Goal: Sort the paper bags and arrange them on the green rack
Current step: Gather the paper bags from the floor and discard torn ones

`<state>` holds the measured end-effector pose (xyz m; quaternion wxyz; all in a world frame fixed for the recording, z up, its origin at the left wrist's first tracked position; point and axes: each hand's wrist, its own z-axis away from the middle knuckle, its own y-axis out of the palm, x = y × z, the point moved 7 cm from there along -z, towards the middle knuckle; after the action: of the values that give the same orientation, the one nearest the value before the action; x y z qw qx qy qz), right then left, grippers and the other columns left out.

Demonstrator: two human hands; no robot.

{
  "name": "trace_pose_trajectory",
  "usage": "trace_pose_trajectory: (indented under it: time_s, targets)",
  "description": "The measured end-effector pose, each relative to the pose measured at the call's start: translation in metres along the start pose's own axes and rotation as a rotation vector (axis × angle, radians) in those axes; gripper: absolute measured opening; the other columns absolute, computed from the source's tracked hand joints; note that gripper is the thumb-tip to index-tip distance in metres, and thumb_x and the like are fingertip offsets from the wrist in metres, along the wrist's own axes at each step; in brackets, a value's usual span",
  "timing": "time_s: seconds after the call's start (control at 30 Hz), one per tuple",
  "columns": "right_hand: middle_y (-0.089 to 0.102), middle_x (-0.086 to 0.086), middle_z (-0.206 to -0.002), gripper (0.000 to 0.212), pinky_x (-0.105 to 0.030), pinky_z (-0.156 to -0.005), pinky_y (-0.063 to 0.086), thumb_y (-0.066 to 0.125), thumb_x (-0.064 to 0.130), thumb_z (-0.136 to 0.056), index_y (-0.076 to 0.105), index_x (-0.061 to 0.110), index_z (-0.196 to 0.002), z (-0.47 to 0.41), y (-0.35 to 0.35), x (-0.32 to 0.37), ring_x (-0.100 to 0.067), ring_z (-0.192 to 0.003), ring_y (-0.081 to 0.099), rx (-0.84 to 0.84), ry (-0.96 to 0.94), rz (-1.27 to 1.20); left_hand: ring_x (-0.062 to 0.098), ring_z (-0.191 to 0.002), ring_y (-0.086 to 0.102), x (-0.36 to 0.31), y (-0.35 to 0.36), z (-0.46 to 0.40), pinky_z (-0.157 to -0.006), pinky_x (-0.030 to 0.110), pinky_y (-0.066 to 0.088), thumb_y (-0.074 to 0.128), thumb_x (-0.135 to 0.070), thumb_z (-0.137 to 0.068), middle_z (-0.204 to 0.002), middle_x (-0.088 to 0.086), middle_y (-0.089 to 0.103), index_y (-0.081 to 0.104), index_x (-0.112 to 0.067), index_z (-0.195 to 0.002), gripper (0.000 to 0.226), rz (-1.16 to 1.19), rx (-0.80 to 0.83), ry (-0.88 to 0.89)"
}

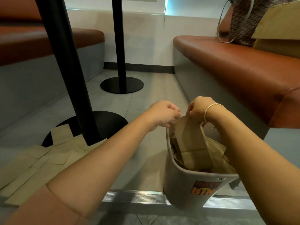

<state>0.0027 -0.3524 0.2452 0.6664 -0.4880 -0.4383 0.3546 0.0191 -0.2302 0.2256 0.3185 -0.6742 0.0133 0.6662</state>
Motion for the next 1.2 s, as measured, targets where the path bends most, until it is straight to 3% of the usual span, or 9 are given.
trace_pose_trajectory:
  time_s: [0.2,0.4,0.57,0.63,0.87,0.97,1.07,1.13,1.2]
  targets:
    - [0.066,-0.010,-0.106,0.031,-0.040,-0.088,0.054,0.060,0.028,-0.090,0.066,0.007,-0.113,0.005,0.009,0.040,-0.028,-0.094,0.062,-0.056,-0.153,-0.007,0.017,-0.090,0.062,0.042,-0.071,-0.002,-0.076,0.028,0.054,0.058,-0.016,-0.089,-0.103,0.005,0.065,0.059,-0.022,-0.084,0.008,-0.114,-0.185,-0.093]
    - [0.065,-0.008,-0.104,0.022,-0.033,-0.083,0.052,0.059,0.026,-0.089,0.067,0.014,-0.106,0.012,0.045,0.118,-0.025,-0.095,0.060,-0.107,-0.325,-0.064,0.025,-0.097,0.062,0.137,-0.121,0.014,-0.080,0.033,0.050,0.051,-0.023,-0.095,-0.103,0.012,0.063,0.062,-0.003,-0.111,0.027,-0.417,-0.181,-0.333]
    - [0.061,-0.006,-0.096,0.019,-0.033,-0.079,0.050,0.057,0.027,-0.087,0.062,0.014,-0.101,0.008,0.148,0.177,-0.024,-0.094,0.059,0.155,-0.399,-0.019,0.025,-0.098,0.058,0.236,-0.143,0.035,-0.070,0.028,0.043,0.049,-0.021,-0.095,-0.107,0.012,0.060,0.058,0.001,-0.117,0.032,-0.711,-0.116,-0.530]
    - [0.055,-0.004,-0.084,0.016,-0.031,-0.071,0.045,0.057,0.024,-0.087,0.061,0.013,-0.097,0.005,0.195,0.182,-0.022,-0.084,0.056,0.262,-0.398,0.000,0.026,-0.109,0.055,0.268,-0.144,0.040,-0.081,0.030,0.045,0.049,-0.020,-0.094,-0.119,0.012,0.057,0.052,-0.002,-0.123,0.034,-0.748,-0.094,-0.597]
    - [0.059,-0.006,-0.082,0.024,-0.022,-0.051,0.038,0.050,0.028,-0.093,0.062,0.007,-0.093,-0.009,0.306,0.166,-0.018,-0.076,0.057,0.514,-0.241,-0.026,0.030,-0.122,0.043,0.309,-0.144,0.018,-0.094,0.035,0.042,0.044,-0.020,-0.096,-0.133,0.016,0.045,0.040,-0.007,-0.135,0.041,-0.787,-0.189,-0.529]
    - [0.064,-0.016,-0.104,0.010,-0.033,-0.074,0.051,0.055,0.018,-0.089,0.063,0.011,-0.091,-0.021,0.328,0.159,-0.030,-0.101,0.063,0.544,-0.084,-0.290,0.032,-0.126,0.036,0.318,-0.139,0.002,-0.101,0.036,0.034,0.046,-0.031,-0.094,-0.136,0.018,0.042,0.034,-0.006,-0.137,0.051,-0.862,-0.208,-0.487]
    - [0.060,-0.013,-0.098,0.022,-0.040,-0.087,0.053,0.055,0.013,-0.087,0.046,0.021,-0.068,-0.032,0.349,0.159,-0.029,-0.092,0.062,0.516,0.034,-0.478,0.035,-0.133,0.028,0.332,-0.139,-0.010,-0.109,0.040,0.023,0.049,-0.046,-0.090,-0.143,0.019,0.034,0.027,-0.005,-0.141,0.069,-0.937,-0.207,-0.489]
    - [0.061,-0.016,-0.108,0.011,-0.038,-0.070,0.055,0.057,0.009,-0.085,0.054,0.019,-0.090,-0.035,0.365,0.159,-0.027,-0.087,0.059,0.499,0.156,-0.676,0.034,-0.132,0.032,0.353,-0.136,-0.018,-0.109,0.040,0.025,0.050,-0.054,-0.087,-0.143,0.019,0.036,0.025,-0.006,-0.141,0.077,-0.919,-0.190,-0.513]
    - [0.058,-0.019,-0.116,0.036,-0.029,-0.049,0.045,0.057,0.005,-0.086,0.049,0.020,-0.118,-0.037,0.383,0.162,-0.025,-0.078,0.055,0.548,0.305,-0.948,0.032,-0.126,0.041,0.359,-0.132,-0.019,-0.103,0.038,0.034,0.051,-0.056,-0.086,-0.138,0.019,0.041,0.027,-0.006,-0.140,0.077,-0.902,-0.191,-0.506]
